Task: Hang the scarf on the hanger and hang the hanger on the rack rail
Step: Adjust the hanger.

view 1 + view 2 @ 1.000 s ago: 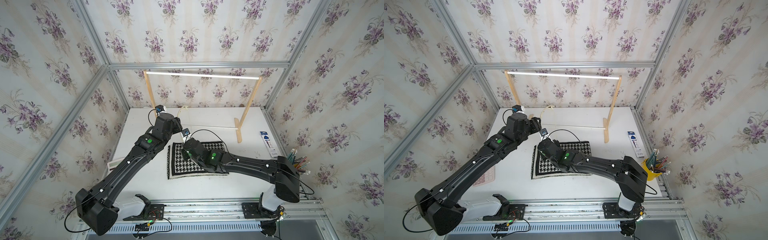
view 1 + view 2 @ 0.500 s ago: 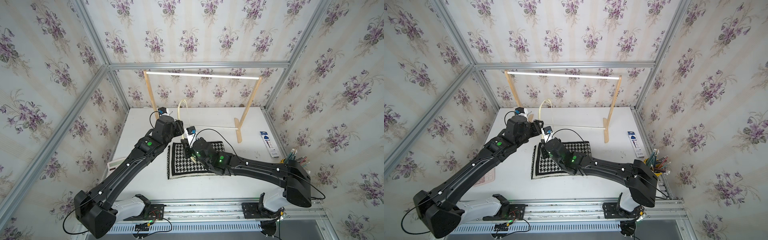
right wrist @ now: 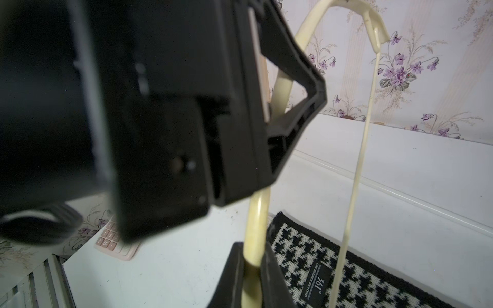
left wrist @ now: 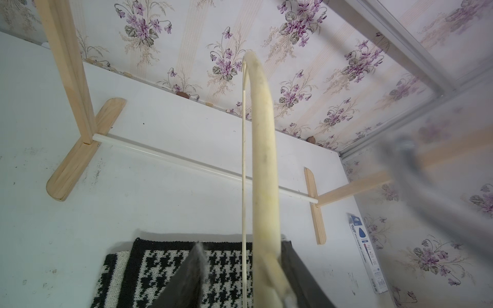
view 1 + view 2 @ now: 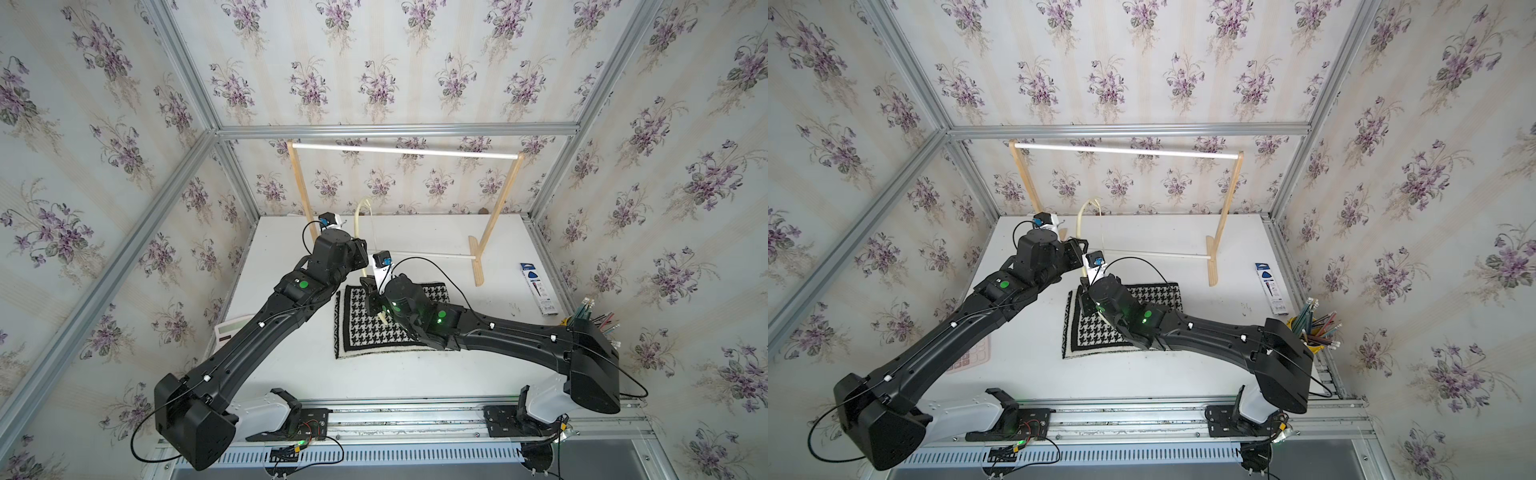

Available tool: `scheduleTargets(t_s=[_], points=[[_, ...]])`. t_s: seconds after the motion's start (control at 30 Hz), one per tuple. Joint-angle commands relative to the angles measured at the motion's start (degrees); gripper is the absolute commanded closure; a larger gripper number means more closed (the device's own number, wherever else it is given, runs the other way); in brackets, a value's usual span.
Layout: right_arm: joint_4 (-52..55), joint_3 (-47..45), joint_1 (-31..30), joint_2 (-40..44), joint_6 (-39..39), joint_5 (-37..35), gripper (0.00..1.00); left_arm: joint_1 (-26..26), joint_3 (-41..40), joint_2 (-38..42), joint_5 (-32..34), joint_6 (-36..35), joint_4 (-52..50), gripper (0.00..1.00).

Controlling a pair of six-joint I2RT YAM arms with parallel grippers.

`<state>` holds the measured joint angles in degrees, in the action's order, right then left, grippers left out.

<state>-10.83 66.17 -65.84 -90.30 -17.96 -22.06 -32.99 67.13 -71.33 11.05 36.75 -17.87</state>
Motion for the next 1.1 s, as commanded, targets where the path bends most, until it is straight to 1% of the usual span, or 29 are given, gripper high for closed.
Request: scheduleTargets(t_s=[0.0,0.03,0.13,0.23,0.3,0.33,0.67,0.7,0.73,0.77,0.87,0.93,0.97,1.0,1.03,1.07], points=[[-2.1,0.45,-0.1,-0.38,1.01,1.38,1.0,-0.01,0.54,0.05,0.32,-0.52,2.6,0.6],[-2.09,0.45,-0.15,-0.49,1.04,1.48,1.0,-0.05,0.65,-0.05,0.41,-0.58,2.46,0.61],[-2.02,0.55,-0.13,-0.66,0.94,1.67,1.0,-0.05,1.01,-0.33,0.73,-0.76,2.4,0.69],[-1.84,0.63,-0.1,-0.75,0.93,1.76,1.0,-0.06,1.46,-0.77,0.45,-0.81,2.27,0.84],[-1.7,0.62,-0.08,-0.8,0.91,1.72,1.0,-0.1,1.78,-1.03,0.24,-0.92,2.15,0.97],[-1.73,0.55,-0.09,-0.78,0.84,1.62,1.0,-0.13,1.85,-1.13,0.16,-0.9,2.02,1.0],[-1.6,-0.7,-0.14,-0.47,0.43,0.84,1.0,-0.05,2.69,-1.85,0.2,-0.7,-0.68,1.0],[-1.52,-1.17,-0.09,-0.22,0.24,0.29,0.97,-0.05,3.01,-2.12,0.2,-0.64,-1.25,1.0],[-1.48,-2.09,-0.11,0.25,0.15,-0.59,0.85,-0.05,3.3,-2.33,0.27,-0.63,-1.88,1.0],[-1.47,-2.89,-0.12,0.75,0.12,-1.11,0.77,-0.05,3.62,-2.59,0.29,-0.74,-2.49,1.0],[-1.79,-6.04,-0.1,2.54,0.07,-1.66,0.56,-0.05,4.33,-3.46,0.3,-1.06,-3.82,1.0],[-1.87,-7.96,-0.08,3.78,0.26,-0.53,0.41,-0.05,4.38,-3.84,-0.09,-1.3,-4.14,1.0],[-1.77,-9.02,-0.13,4.38,0.37,0.41,0.36,-0.01,4.39,-4.02,-0.39,-1.47,-4.3,1.0],[-1.61,-9.97,-0.1,5.1,0.23,1.09,0.26,0.02,4.43,-4.18,-0.57,-1.61,-4.55,1.0],[-1.15,-11.03,-0.09,5.89,-0.27,1.44,0.22,0.03,4.43,-4.29,-0.71,-1.81,-4.79,1.0],[-0.53,-12.06,-0.13,6.7,-0.81,1.7,0.21,0.03,4.43,-4.45,-0.92,-1.81,-5.07,1.0]])
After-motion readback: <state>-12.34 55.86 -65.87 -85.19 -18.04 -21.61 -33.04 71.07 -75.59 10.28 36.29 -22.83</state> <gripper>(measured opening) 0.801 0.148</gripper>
